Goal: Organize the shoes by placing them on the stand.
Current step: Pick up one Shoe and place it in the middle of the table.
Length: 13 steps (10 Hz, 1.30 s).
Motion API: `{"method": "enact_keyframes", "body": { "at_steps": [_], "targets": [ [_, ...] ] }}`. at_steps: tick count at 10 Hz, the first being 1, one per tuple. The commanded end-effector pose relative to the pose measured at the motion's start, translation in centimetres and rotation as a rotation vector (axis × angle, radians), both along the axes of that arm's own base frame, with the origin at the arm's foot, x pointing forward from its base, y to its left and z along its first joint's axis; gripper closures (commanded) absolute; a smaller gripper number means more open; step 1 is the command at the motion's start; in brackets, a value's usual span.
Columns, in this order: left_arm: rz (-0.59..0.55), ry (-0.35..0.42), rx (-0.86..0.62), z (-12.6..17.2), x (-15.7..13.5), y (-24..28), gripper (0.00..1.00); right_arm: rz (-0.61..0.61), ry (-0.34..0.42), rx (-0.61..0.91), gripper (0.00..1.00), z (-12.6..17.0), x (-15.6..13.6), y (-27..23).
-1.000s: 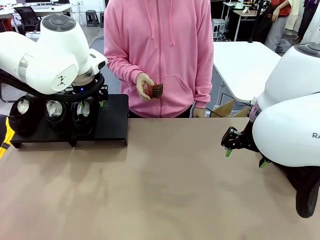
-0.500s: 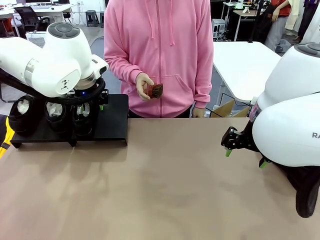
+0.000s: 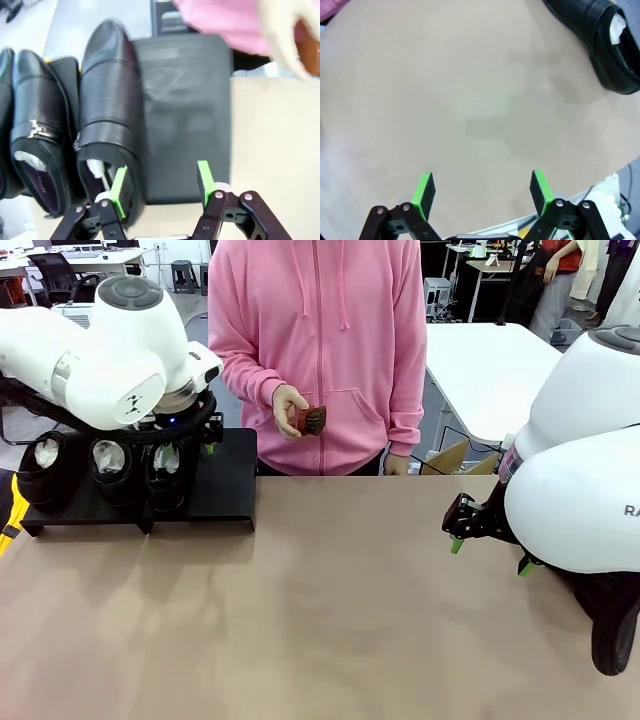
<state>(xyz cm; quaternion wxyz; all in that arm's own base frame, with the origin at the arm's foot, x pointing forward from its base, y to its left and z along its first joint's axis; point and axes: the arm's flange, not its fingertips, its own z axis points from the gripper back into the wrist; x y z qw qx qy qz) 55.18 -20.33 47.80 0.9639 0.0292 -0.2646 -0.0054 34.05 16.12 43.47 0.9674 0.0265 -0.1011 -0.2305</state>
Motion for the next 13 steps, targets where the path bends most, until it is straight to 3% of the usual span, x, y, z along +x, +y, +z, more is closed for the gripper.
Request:
{"method": "enact_keyframes", "body": {
  "at_steps": [1, 3, 4, 6, 7, 10, 13],
  "targets": [
    [-0.111, -0.158, 0.027, 3.7, -5.0, -3.2, 0.31, 0.019, -0.001, 0.003, 0.0, 0.0, 0.1, -0.1],
    [-0.22, -0.17, -0.012, 4.6, -8.0, -6.1, 0.31, 0.019, -0.001, 0.003, 0.0, 0.0, 0.1, -0.1],
    [-0.298, -0.034, -0.062, 4.2, -9.3, -7.6, 0.31, 0.019, -0.001, 0.003, 0.0, 0.0, 0.1, -0.1],
    [-0.346, 0.262, -0.124, 2.4, -10.4, -9.4, 0.31, 0.019, -0.001, 0.003, 0.0, 0.0, 0.1, -0.1],
    [-0.386, 0.365, -0.135, 1.6, -10.9, -10.0, 0.31, 0.019, -0.001, 0.003, 0.0, 0.0, 0.1, -0.1],
    [-0.337, 0.437, -0.21, 1.1, -12.1, -7.5, 0.31, 0.019, -0.001, 0.003, 0.0, 0.0, 0.1, -0.1],
    [-0.235, 0.383, -0.287, 1.1, -12.9, -2.9, 0.31, 0.019, -0.001, 0.003, 0.0, 0.0, 0.1, -0.1]
  ]
}}
